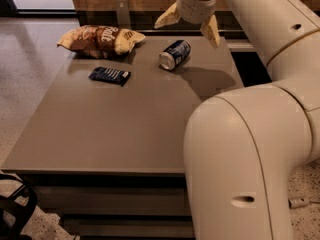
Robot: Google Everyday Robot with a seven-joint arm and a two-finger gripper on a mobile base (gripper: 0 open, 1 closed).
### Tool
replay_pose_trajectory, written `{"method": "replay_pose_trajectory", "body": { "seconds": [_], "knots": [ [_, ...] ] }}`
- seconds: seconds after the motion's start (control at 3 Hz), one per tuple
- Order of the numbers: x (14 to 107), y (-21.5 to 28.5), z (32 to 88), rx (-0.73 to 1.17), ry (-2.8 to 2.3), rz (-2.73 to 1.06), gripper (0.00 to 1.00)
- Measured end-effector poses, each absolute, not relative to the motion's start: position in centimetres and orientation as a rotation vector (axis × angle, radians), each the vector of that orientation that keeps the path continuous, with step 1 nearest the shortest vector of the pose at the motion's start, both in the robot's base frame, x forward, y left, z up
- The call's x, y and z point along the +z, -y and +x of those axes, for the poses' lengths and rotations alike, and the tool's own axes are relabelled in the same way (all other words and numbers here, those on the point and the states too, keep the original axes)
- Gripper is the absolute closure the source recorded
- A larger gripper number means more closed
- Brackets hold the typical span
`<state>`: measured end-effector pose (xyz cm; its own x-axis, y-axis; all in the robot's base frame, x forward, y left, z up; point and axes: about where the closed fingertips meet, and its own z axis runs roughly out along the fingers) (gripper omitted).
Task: Place pepsi can upright
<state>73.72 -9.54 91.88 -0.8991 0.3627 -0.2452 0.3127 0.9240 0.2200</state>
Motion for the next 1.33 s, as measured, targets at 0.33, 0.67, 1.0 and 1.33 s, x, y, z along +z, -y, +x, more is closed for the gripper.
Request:
{"method": "replay_pose_trajectory", "body": {
  "seconds": [0.33,0.67,1.0,1.33],
  "knots": [
    [90.8,8.8,74.8,0.221,-2.846,0.503,0.00],
    [90.6,8.5,75.2,0.214,-2.849,0.528,0.00],
    [90.2,8.3,75.7,0.237,-2.839,0.577,0.00],
    [89.6,8.0,75.9,0.245,-2.846,0.602,0.00]
  ]
}}
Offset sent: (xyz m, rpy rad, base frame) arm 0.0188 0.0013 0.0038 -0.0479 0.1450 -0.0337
